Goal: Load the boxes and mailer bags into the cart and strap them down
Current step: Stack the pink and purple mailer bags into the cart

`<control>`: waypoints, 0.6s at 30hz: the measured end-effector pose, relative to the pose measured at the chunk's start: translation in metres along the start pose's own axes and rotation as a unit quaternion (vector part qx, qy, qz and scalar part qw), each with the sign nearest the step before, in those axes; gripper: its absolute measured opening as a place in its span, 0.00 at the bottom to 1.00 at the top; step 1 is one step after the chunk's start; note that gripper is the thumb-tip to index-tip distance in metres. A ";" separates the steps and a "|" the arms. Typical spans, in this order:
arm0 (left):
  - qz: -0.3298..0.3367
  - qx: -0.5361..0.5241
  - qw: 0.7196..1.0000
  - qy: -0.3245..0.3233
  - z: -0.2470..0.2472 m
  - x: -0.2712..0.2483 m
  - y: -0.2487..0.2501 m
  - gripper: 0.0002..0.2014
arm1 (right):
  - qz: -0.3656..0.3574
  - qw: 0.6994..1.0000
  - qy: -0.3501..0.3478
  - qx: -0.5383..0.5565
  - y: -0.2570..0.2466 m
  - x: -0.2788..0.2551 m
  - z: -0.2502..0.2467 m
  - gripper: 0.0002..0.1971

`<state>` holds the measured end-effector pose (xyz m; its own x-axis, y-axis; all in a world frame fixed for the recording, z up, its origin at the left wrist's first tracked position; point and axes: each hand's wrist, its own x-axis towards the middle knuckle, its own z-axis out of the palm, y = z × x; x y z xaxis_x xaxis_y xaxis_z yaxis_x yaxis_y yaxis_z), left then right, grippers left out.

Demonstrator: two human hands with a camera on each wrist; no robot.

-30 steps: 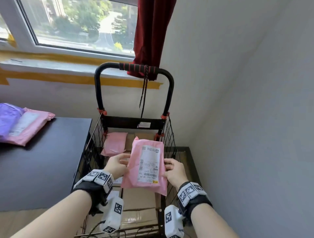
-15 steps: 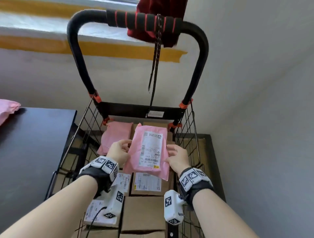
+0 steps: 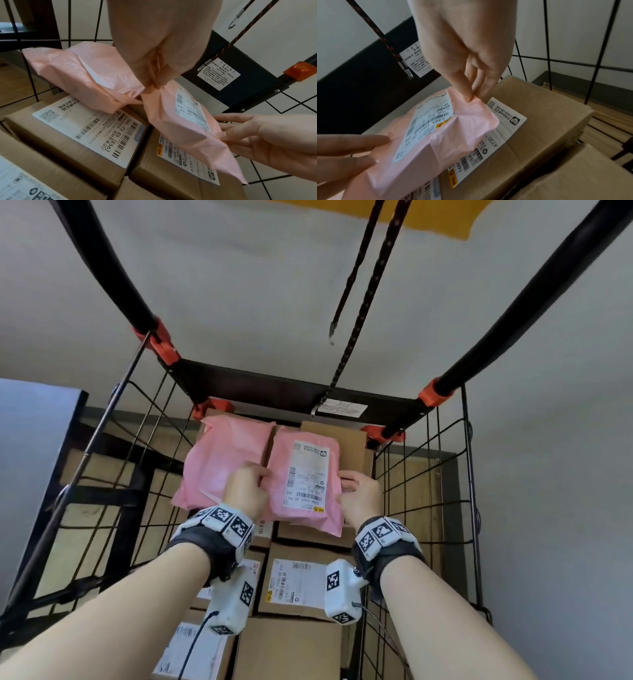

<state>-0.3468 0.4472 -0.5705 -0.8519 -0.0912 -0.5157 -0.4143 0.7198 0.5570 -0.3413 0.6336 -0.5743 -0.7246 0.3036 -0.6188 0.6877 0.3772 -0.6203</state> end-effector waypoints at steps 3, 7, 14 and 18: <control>-0.012 0.038 0.999 -0.033 -0.001 -0.003 0.003 0.22 | 0.035 0.998 -0.046 0.029 -0.006 -0.001 0.002 0.26; -0.030 0.018 0.998 -0.044 -0.008 -0.016 0.011 0.27 | 0.038 0.996 -0.081 0.029 -0.012 -0.010 0.000 0.26; -0.021 0.071 0.992 -0.105 -0.041 -0.075 0.022 0.18 | -0.024 0.984 -0.091 -0.150 -0.027 -0.070 -0.022 0.15; 0.010 0.150 0.982 -0.117 -0.063 -0.140 0.025 0.16 | -0.082 0.958 -0.109 -0.251 -0.037 -0.136 -0.041 0.13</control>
<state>-0.2585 0.4344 -0.4431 -0.7479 0.0605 -0.6610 -0.2546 0.8936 0.3698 -0.2697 0.6142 -0.4477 -0.7567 0.0337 -0.6529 0.4166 0.7945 -0.4418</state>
